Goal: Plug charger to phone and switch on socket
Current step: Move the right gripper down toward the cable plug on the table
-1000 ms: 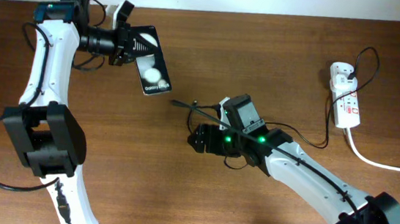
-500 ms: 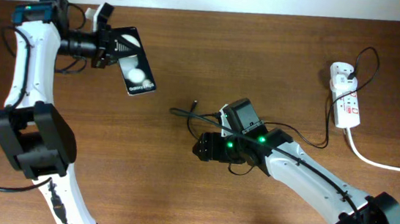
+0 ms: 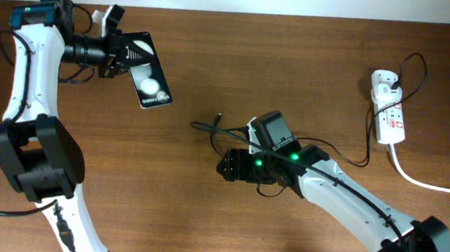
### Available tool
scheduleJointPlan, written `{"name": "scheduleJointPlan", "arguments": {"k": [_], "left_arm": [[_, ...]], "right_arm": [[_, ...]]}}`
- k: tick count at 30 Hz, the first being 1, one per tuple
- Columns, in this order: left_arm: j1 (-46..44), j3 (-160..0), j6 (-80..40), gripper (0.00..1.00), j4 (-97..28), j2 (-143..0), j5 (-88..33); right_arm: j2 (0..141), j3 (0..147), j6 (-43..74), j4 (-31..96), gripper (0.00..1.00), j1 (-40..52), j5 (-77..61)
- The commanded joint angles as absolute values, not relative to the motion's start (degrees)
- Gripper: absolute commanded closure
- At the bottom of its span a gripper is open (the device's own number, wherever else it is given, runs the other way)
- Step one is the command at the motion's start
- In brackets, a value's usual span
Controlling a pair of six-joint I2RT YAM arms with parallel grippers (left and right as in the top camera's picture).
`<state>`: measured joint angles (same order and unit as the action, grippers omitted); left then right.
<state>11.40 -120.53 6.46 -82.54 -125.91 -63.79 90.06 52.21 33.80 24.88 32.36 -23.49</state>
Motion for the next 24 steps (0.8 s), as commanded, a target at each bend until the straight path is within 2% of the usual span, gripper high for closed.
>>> {"name": "scheduleJointPlan", "arguments": {"k": [1, 9, 14, 18, 24], "left_arm": [[11.8, -120.5, 7.4, 1.00, -82.8, -125.7, -65.1], [11.9, -120.5, 7.5, 1.00, -87.3, -125.7, -65.6], [14.5, -120.5, 7.6, 1.00, -87.9, -125.7, -67.5], [17.4, -120.5, 12.6, 1.00, -91.8, -125.7, -72.1], [19.5, -120.5, 13.4, 1.00, -92.3, -125.7, -72.1]], "right_arm": [[89.4, 52.4, 32.9, 24.5, 0.25, 32.6, -23.3], [89.4, 52.4, 33.0, 23.9, 0.27, 32.6, -22.2], [89.4, 53.1, 33.0, 22.1, 0.34, 32.6, -22.3], [89.4, 56.0, 33.0, 22.6, 0.38, 32.6, -22.3], [90.4, 70.1, 28.2, 37.3, 0.42, 32.5, -13.3]]}}
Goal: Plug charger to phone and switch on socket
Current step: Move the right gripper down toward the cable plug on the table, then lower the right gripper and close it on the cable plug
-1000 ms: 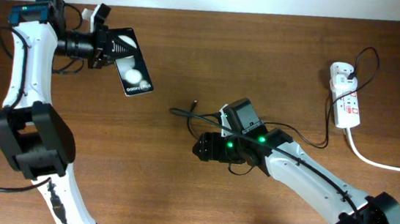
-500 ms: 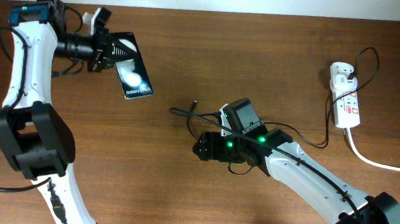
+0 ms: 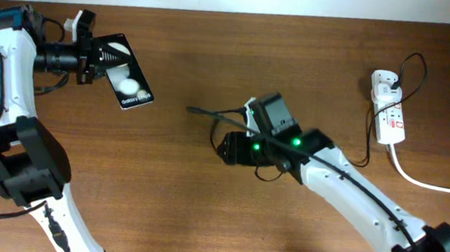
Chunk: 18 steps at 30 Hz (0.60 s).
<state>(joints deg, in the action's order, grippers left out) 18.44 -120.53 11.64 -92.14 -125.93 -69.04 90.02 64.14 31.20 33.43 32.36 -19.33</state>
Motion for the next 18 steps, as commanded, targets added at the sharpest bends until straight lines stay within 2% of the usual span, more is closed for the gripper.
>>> {"name": "scheduleJointPlan", "arguments": {"k": [1, 6, 9, 12, 14, 18], "left_arm": [[19.7, -120.5, 13.4, 1.00, -92.2, -125.7, -72.0], [19.8, -120.5, 14.9, 1.00, -92.3, -125.7, -70.5], [19.8, -120.5, 14.9, 1.00, -92.3, -125.7, -70.5], [19.8, -120.5, 14.9, 1.00, -92.3, -125.7, -70.5], [19.8, -120.5, 14.9, 1.00, -92.3, -125.7, -70.5], [19.8, -120.5, 14.9, 1.00, -92.3, -125.7, -70.5]], "right_arm": [[91.8, 74.1, 26.8, 40.4, 0.45, 32.5, -11.9], [104.9, 94.9, 21.2, 54.4, 0.49, 31.4, -11.3], [111.3, 101.7, 21.3, 57.9, 0.50, 31.4, -11.3], [116.8, 102.9, 22.6, 57.5, 0.52, 31.4, -11.3], [118.8, 102.9, 23.0, 56.4, 0.57, 31.4, -11.3], [123.1, 102.8, 27.5, 51.6, 0.59, 31.4, -11.3]]}}
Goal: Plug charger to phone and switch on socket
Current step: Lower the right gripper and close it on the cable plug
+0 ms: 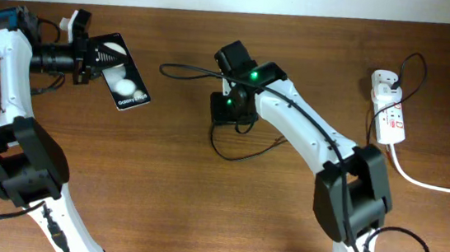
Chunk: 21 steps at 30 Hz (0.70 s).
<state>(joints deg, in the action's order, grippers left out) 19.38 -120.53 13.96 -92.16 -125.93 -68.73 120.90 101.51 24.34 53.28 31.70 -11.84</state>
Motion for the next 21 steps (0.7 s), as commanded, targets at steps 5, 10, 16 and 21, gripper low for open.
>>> {"name": "scheduleJointPlan", "arguments": {"k": [5, 10, 16, 21], "left_arm": [[19.8, -120.5, 14.9, 1.00, -92.3, -125.7, -70.5], [19.8, -120.5, 14.9, 1.00, -92.3, -125.7, -70.5], [19.8, -120.5, 14.9, 1.00, -92.3, -125.7, -70.5], [19.8, -120.5, 14.9, 1.00, -92.3, -125.7, -70.5]], "right_arm": [[125.1, 102.7, 27.5, 47.8, 0.59, 31.5, -11.2], [127.8, 102.5, 29.7, 45.1, 0.63, 31.5, -8.3], [130.7, 102.5, 31.0, 43.6, 0.64, 31.5, -8.1], [131.4, 102.5, 32.1, 43.5, 0.63, 31.5, -8.2]]}}
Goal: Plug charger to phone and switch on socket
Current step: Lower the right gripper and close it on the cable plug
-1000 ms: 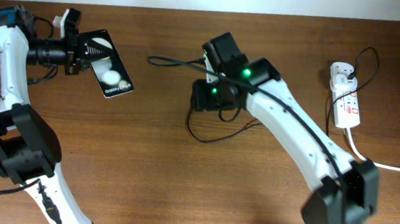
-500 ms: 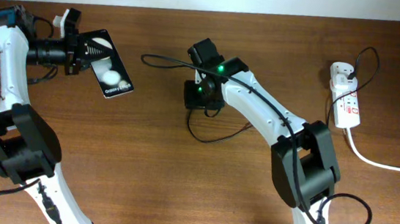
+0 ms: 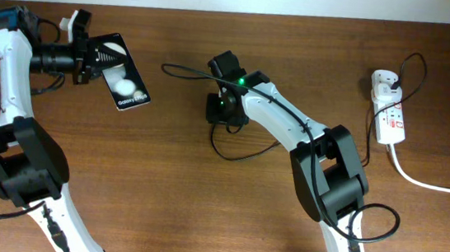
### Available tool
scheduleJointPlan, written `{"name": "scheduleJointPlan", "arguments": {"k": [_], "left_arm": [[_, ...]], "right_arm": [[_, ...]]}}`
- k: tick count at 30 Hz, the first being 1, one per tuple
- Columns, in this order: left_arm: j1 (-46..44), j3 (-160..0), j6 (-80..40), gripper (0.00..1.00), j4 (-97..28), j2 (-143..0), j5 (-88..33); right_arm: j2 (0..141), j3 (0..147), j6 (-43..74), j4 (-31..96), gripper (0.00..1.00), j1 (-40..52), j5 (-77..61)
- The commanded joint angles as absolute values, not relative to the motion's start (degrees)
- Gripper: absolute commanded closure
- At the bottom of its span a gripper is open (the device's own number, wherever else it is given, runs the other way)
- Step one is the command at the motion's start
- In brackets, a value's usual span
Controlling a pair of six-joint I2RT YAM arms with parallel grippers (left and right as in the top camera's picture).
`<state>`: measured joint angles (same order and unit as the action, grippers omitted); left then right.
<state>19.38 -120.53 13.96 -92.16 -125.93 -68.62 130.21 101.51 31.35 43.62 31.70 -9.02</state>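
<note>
A black phone (image 3: pixel 124 72) with a white disc on it lies tilted at the far left. My left gripper (image 3: pixel 92 58) is shut on its upper left end. The black charger cable (image 3: pixel 189 71) arcs from my right gripper (image 3: pixel 217 109), which is shut on it. Its free plug tip (image 3: pixel 164 68) hangs a short way right of the phone, apart from it. The white socket strip (image 3: pixel 389 109) lies at the far right with a plug in its top end. Its switch is too small to read.
Slack cable loops on the wood (image 3: pixel 239 150) below the right gripper and runs right to the strip. A thick white lead (image 3: pixel 426 183) leaves the strip toward the right edge. The right arm's links (image 3: pixel 322 152) cross the middle of the table.
My right gripper has edged slightly left and the arm behind it has folded closer. The cable tip stays about where it was, right of the phone. Left arm and phone are unchanged.
My left gripper held the phone at the upper left while the right held the cable at mid-table. The phone then stood further left. The right gripper later stood at the far centre, with the plug tip close to the phone, where it remains.
</note>
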Motion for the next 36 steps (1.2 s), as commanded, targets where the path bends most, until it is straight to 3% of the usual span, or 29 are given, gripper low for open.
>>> {"name": "scheduleJointPlan", "arguments": {"k": [1, 21, 26, 28, 36], "left_arm": [[19.8, -120.5, 14.9, 1.00, -92.3, -125.7, -70.5], [19.8, -120.5, 14.9, 1.00, -92.3, -125.7, -70.5], [19.8, -120.5, 14.9, 1.00, -92.3, -125.7, -70.5], [19.8, -120.5, 14.9, 1.00, -92.3, -125.7, -70.5], [19.8, -120.5, 14.9, 1.00, -92.3, -125.7, -70.5]], "right_arm": [[131.5, 102.5, 32.7, 43.5, 0.64, 31.5, -8.1], [135.5, 102.2, 39.5, 44.3, 0.69, 33.9, -7.9], [135.5, 102.2, 39.9, 44.8, 0.82, 33.9, -6.8], [135.5, 102.2, 39.9, 44.9, 0.96, 33.9, -6.8], [135.5, 102.2, 22.4, 52.6, 0.96, 31.7, -6.8]]}}
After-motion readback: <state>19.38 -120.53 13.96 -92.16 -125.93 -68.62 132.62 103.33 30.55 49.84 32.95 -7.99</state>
